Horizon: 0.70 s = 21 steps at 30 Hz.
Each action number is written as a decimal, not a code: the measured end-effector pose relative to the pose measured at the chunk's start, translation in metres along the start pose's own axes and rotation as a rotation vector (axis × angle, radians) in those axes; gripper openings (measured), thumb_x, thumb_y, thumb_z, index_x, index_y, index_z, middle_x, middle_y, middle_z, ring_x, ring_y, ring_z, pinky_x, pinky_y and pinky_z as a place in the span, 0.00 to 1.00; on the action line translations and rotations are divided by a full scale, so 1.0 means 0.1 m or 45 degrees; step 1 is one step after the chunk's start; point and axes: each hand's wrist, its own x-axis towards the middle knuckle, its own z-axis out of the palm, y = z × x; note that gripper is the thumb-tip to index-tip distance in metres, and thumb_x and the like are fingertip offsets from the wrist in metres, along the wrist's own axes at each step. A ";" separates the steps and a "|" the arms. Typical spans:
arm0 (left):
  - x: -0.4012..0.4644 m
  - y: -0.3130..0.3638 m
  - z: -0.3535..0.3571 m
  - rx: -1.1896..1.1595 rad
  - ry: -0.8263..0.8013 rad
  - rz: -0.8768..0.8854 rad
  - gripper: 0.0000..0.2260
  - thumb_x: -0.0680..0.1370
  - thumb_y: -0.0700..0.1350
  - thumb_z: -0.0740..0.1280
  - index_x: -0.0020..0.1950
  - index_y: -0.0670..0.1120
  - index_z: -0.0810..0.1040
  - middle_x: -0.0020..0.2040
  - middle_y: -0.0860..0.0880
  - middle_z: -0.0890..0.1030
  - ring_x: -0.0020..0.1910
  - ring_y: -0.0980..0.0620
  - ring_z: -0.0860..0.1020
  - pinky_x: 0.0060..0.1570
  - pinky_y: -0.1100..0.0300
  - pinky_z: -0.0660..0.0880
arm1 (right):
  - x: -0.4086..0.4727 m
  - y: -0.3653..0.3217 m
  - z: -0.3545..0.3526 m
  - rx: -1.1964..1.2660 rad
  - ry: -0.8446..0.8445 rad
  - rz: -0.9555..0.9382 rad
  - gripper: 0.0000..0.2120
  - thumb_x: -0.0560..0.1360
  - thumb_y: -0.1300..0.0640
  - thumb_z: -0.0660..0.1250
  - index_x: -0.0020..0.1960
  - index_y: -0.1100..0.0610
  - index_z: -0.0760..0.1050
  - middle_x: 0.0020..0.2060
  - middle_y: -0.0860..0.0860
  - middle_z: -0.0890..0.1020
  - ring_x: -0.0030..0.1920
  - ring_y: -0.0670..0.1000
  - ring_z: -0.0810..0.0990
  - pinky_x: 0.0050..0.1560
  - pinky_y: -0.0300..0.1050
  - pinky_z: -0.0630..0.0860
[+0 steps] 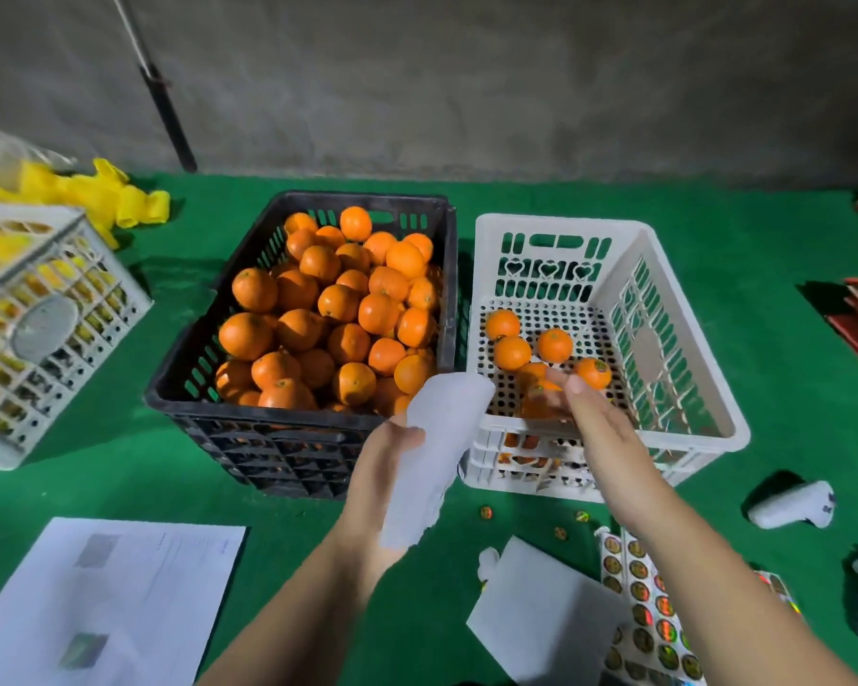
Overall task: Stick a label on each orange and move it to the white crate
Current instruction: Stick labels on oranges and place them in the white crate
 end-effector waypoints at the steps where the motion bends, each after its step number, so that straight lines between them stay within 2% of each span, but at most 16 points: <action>1: 0.02 0.02 -0.02 -0.026 -0.019 0.028 0.33 0.59 0.51 0.71 0.65 0.46 0.80 0.39 0.42 0.74 0.38 0.46 0.59 0.31 0.57 0.63 | -0.09 -0.04 0.07 0.097 -0.082 0.046 0.38 0.69 0.18 0.59 0.75 0.33 0.69 0.66 0.22 0.72 0.63 0.22 0.67 0.69 0.41 0.61; 2: 0.04 0.07 -0.04 -0.046 -0.074 0.091 0.32 0.61 0.51 0.71 0.65 0.46 0.82 0.43 0.41 0.75 0.36 0.42 0.72 0.34 0.56 0.65 | -0.16 -0.05 0.15 0.199 -0.180 0.078 0.38 0.68 0.20 0.62 0.75 0.31 0.68 0.65 0.21 0.71 0.63 0.22 0.68 0.70 0.44 0.59; 3: 0.05 0.14 -0.05 -0.082 -0.143 0.176 0.27 0.63 0.50 0.70 0.61 0.46 0.85 0.45 0.41 0.78 0.38 0.43 0.72 0.37 0.55 0.69 | -0.21 -0.05 0.22 0.326 -0.272 0.105 0.38 0.68 0.23 0.67 0.76 0.31 0.67 0.64 0.21 0.73 0.62 0.22 0.69 0.71 0.46 0.59; 4: 0.07 0.22 -0.07 -0.117 -0.208 0.249 0.18 0.65 0.48 0.70 0.53 0.47 0.87 0.45 0.43 0.81 0.39 0.43 0.78 0.40 0.56 0.74 | -0.22 -0.03 0.29 0.445 -0.338 0.130 0.41 0.66 0.25 0.70 0.77 0.33 0.66 0.64 0.23 0.75 0.62 0.24 0.71 0.74 0.48 0.58; 6: 0.10 0.38 -0.08 -0.245 -0.336 0.276 0.06 0.66 0.46 0.73 0.41 0.48 0.85 0.39 0.48 0.83 0.38 0.47 0.82 0.43 0.58 0.80 | -0.22 -0.05 0.41 0.595 -0.404 0.167 0.52 0.61 0.25 0.76 0.80 0.39 0.63 0.68 0.32 0.78 0.69 0.34 0.74 0.78 0.50 0.61; 7: 0.13 0.44 -0.10 -0.313 -0.358 0.273 0.06 0.65 0.46 0.76 0.40 0.48 0.83 0.39 0.48 0.82 0.38 0.46 0.82 0.43 0.57 0.80 | -0.22 -0.09 0.46 0.641 -0.426 0.181 0.55 0.59 0.26 0.78 0.80 0.41 0.62 0.69 0.38 0.79 0.71 0.40 0.75 0.78 0.51 0.62; 8: 0.17 0.48 -0.14 -0.334 -0.337 0.286 0.08 0.65 0.47 0.76 0.41 0.48 0.83 0.40 0.47 0.82 0.38 0.45 0.82 0.43 0.56 0.81 | -0.22 -0.11 0.51 0.683 -0.449 0.195 0.54 0.60 0.28 0.80 0.79 0.42 0.62 0.69 0.42 0.80 0.71 0.44 0.76 0.77 0.51 0.63; 10: 0.22 0.55 -0.20 -0.277 -0.273 0.286 0.08 0.68 0.49 0.69 0.42 0.48 0.85 0.41 0.47 0.85 0.38 0.44 0.84 0.43 0.54 0.82 | -0.20 -0.13 0.58 0.804 -0.447 0.210 0.42 0.68 0.40 0.79 0.77 0.45 0.66 0.66 0.49 0.83 0.66 0.50 0.80 0.73 0.52 0.69; 12: 0.25 0.62 -0.26 -0.202 -0.290 0.209 0.16 0.72 0.50 0.61 0.44 0.47 0.88 0.42 0.45 0.86 0.39 0.43 0.85 0.44 0.52 0.83 | -0.17 -0.15 0.61 0.957 -0.396 0.187 0.32 0.75 0.51 0.73 0.77 0.51 0.68 0.60 0.52 0.85 0.56 0.51 0.86 0.61 0.49 0.77; 13: 0.24 0.65 -0.27 -0.148 -0.310 0.177 0.18 0.73 0.50 0.59 0.46 0.48 0.88 0.44 0.45 0.86 0.40 0.44 0.85 0.44 0.52 0.83 | -0.16 -0.18 0.60 0.992 -0.352 0.155 0.29 0.76 0.53 0.71 0.76 0.53 0.70 0.57 0.52 0.86 0.51 0.50 0.86 0.54 0.47 0.79; 15: 0.21 0.73 -0.29 0.007 -0.330 0.138 0.18 0.74 0.50 0.58 0.46 0.49 0.88 0.44 0.45 0.86 0.40 0.45 0.85 0.44 0.53 0.83 | -0.13 -0.21 0.57 0.971 -0.249 0.107 0.25 0.76 0.52 0.72 0.73 0.53 0.75 0.57 0.52 0.86 0.49 0.48 0.84 0.48 0.44 0.78; 17: 0.18 0.80 -0.28 0.134 -0.329 0.109 0.17 0.74 0.49 0.59 0.45 0.47 0.88 0.41 0.43 0.85 0.37 0.44 0.84 0.40 0.54 0.82 | -0.12 -0.22 0.53 0.959 -0.244 0.083 0.23 0.76 0.51 0.73 0.70 0.53 0.79 0.55 0.52 0.85 0.47 0.48 0.82 0.46 0.43 0.76; 19: 0.18 0.87 -0.28 0.355 -0.319 0.157 0.13 0.72 0.49 0.64 0.46 0.43 0.84 0.39 0.42 0.82 0.33 0.46 0.81 0.36 0.58 0.79 | -0.11 -0.20 0.51 0.933 -0.264 0.065 0.15 0.77 0.54 0.75 0.63 0.52 0.83 0.52 0.53 0.85 0.46 0.50 0.80 0.45 0.41 0.77; 21: 0.20 0.95 -0.30 0.709 -0.264 0.246 0.17 0.68 0.54 0.73 0.47 0.42 0.79 0.41 0.43 0.79 0.36 0.48 0.77 0.37 0.58 0.74 | -0.10 -0.15 0.48 0.917 -0.219 0.059 0.09 0.76 0.56 0.74 0.57 0.51 0.85 0.50 0.54 0.85 0.45 0.52 0.79 0.41 0.40 0.79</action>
